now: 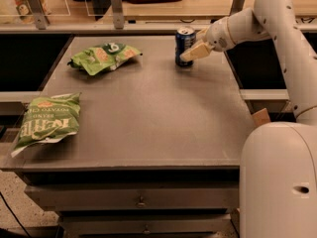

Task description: Pick pepsi can

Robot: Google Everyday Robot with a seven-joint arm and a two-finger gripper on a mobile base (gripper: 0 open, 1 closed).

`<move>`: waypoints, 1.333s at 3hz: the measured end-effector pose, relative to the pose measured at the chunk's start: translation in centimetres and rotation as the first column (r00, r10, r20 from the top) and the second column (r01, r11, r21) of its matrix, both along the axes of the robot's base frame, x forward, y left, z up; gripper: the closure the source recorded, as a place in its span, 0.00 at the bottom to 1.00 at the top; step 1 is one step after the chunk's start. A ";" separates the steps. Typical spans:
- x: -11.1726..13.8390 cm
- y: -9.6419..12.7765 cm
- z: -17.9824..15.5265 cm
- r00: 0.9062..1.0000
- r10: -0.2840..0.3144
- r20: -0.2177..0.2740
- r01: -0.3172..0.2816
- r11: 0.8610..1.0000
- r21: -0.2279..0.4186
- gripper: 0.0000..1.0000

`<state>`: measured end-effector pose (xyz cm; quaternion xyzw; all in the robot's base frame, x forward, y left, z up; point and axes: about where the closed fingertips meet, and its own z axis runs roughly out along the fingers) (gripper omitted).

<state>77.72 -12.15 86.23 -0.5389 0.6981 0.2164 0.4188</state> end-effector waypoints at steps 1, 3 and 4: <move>-1.1 1.5 1.6 0.999 0.051 -0.001 -0.051 0.998 0.023 0.87; -6.4 2.6 7.9 0.979 0.201 0.041 -0.204 0.974 0.099 1.00; -6.7 2.7 7.9 0.976 0.214 0.036 -0.217 0.971 0.101 1.00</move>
Offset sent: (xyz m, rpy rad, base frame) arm -0.0630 0.0216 0.0914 0.1287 -0.0173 0.2029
